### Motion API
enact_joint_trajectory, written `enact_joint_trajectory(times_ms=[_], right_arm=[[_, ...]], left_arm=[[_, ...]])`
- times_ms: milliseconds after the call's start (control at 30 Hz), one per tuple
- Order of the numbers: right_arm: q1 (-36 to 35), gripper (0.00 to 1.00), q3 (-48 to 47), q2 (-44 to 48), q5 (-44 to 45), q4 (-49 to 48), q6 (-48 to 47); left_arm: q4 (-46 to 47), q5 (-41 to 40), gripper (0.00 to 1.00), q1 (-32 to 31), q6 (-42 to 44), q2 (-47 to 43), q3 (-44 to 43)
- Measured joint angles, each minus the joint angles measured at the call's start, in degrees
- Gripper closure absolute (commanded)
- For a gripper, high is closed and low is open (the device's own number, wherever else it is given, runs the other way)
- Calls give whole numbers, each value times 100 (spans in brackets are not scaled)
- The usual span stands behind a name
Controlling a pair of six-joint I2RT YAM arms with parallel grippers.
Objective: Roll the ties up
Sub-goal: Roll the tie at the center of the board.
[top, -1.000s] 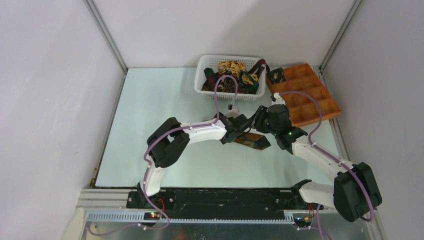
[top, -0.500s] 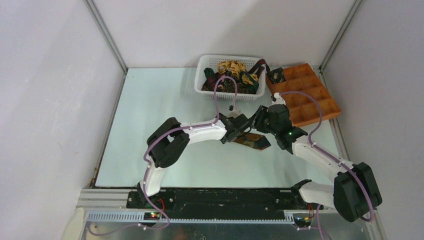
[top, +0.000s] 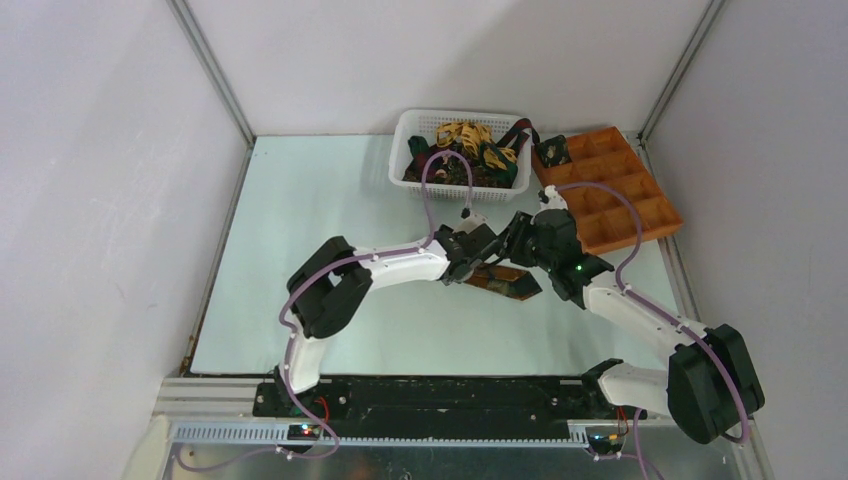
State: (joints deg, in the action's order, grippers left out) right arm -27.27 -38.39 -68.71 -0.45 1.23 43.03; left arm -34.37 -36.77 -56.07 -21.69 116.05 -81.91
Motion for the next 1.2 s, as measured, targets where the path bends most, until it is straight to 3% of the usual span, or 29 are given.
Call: enact_joint_trajectory(times_ms=[367, 733, 933, 1200], right_arm=[[-7, 53, 0, -24, -31, -13, 7], [-116, 52, -4, -538, 4, -356, 155], [-452, 54, -227, -1233, -282, -529, 212], [-879, 55, -713, -2291, -726, -1075, 520]], left_arm=[[518, 350, 39, 79, -286, -737, 619], [1346, 452, 38, 315, -431, -2035, 1576], [1858, 632, 25, 870, -560, -2839, 2369], [2618, 1541, 19, 2013, -748, -3652, 3442]])
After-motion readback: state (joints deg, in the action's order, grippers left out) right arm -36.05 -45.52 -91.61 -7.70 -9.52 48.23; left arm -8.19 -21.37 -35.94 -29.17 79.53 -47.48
